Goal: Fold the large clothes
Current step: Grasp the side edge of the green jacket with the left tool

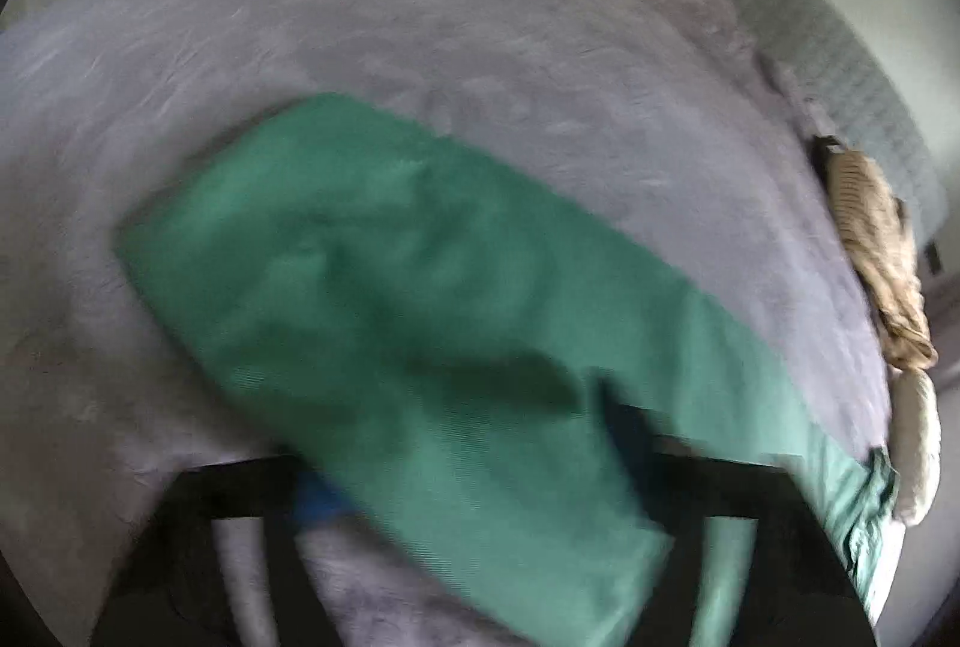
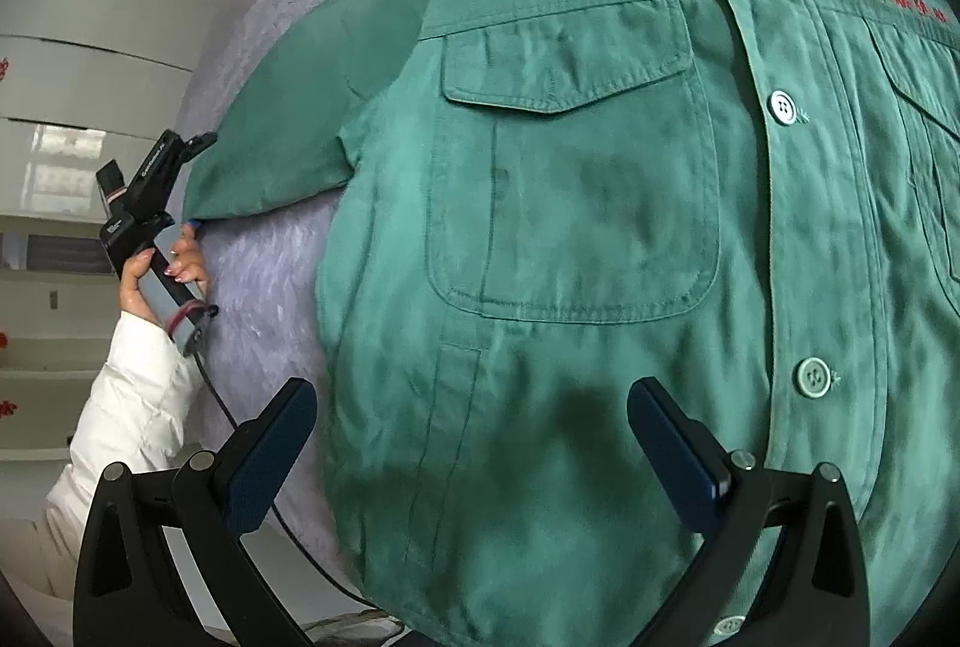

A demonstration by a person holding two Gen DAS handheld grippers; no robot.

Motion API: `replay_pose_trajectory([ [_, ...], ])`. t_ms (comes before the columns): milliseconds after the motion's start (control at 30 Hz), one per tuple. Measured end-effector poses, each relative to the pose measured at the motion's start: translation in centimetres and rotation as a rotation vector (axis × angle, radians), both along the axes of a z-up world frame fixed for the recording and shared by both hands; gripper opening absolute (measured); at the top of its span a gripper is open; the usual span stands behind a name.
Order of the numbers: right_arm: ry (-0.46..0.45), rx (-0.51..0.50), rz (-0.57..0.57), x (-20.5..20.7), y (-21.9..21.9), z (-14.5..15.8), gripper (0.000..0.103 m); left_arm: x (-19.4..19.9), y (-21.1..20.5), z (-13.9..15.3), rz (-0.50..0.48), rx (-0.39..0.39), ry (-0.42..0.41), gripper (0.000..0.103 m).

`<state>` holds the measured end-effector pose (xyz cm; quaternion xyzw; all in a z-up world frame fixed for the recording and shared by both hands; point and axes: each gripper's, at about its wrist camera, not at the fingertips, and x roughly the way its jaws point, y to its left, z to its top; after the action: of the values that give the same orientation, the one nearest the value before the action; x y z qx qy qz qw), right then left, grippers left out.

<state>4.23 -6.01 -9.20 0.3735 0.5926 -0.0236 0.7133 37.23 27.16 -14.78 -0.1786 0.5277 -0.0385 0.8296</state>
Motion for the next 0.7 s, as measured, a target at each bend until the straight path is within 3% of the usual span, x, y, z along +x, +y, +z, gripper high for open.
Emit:
replay_pose_trajectory([
  [33, 0.001, 0.006, 0.002, -0.3, -0.1, -0.1, 0.103, 0.1, 0.5, -0.2, 0.005, -0.028, 0.011, 0.016],
  [67, 0.001, 0.009, 0.003, -0.3, 0.0, -0.4, 0.103, -0.1, 1.1, -0.1, 0.006, -0.065, 0.008, 0.006],
  [233, -0.029, -0.003, -0.014, -1.6, -0.6, -0.1, 0.103, -1.8, -0.4, 4.6, -0.116, -0.074, -0.116, 0.003],
  [333, -0.055, -0.014, -0.048, -2.5, -1.8, 0.4, 0.103, -2.9, -4.4, 8.8, -0.240, -0.101, -0.205, 0.003],
  [467, -0.072, -0.016, -0.111, -4.0, -4.0, 0.9, 0.103, -6.1, -12.8, 14.9, -0.459, -0.107, -0.332, 0.003],
  [567, -0.099, -0.025, -0.161, -5.5, -6.7, 1.7, 0.103, -9.2, -19.6, 18.4, -0.628, -0.145, -0.384, 0.003],
  [700, -0.116, -0.055, -0.246, -7.8, -11.2, 2.3, 0.103, -14.3, -29.9, 19.0, -0.859, -0.139, -0.408, 0.003],
])
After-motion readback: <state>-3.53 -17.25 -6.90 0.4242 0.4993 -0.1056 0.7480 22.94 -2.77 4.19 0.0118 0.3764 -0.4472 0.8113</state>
